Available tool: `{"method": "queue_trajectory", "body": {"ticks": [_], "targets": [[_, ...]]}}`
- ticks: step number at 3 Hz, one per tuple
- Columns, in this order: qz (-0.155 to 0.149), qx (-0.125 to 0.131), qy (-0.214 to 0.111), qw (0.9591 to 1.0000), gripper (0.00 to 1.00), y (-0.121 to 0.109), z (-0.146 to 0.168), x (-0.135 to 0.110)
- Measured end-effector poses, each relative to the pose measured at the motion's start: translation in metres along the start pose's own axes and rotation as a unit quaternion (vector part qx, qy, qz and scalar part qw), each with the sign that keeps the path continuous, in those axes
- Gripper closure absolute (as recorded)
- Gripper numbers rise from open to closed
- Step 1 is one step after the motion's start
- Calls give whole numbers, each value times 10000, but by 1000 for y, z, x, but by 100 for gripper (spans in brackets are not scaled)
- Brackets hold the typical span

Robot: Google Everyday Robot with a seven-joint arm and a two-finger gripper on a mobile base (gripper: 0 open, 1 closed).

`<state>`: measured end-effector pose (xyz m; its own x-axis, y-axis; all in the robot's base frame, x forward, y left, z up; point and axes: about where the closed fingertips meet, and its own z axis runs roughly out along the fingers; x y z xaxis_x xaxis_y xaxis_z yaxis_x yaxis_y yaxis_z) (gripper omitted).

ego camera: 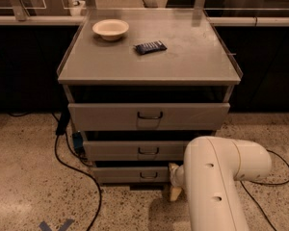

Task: Open bottom drawer

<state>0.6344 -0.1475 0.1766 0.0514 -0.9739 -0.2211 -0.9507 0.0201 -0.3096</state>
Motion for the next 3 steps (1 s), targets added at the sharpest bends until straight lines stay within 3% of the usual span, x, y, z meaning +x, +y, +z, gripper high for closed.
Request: {"method": "queue_trajectory", "body": {"ticks": [1, 3], "targets": [[75, -202, 11, 9998, 0, 15, -2, 0], [159, -660, -135, 9976, 0, 86, -31, -4]]}}
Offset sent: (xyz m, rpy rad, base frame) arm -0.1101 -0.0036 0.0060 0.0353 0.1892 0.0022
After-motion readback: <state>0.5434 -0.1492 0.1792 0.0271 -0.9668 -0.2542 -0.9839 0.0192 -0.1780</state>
